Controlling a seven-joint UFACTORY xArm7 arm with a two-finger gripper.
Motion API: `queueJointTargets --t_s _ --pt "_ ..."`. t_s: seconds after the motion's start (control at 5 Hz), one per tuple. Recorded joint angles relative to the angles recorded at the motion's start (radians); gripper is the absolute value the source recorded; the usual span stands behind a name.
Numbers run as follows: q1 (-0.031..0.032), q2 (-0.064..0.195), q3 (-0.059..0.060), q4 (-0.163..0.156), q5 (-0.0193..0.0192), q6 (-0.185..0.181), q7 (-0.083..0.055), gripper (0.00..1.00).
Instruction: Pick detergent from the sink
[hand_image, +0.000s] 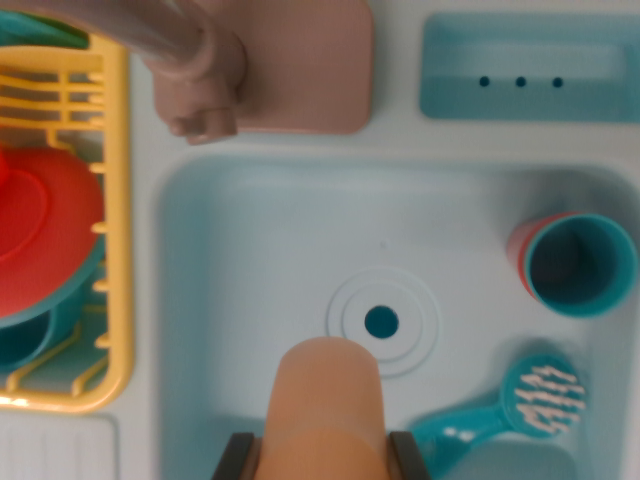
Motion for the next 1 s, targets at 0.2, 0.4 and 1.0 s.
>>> queueJointTargets --t_s 0.2,0.4,1.0 --pt "0.0000 0.000 0.000 0.000 0.0000 0.000 0.000 1.00" --pt "0.0001 -0.013 0.000 0.032 -0.0030 0.045 0.004 1.00" --pt "0.0003 -0.026 -0.001 0.062 -0.0058 0.087 0.008 1.00"
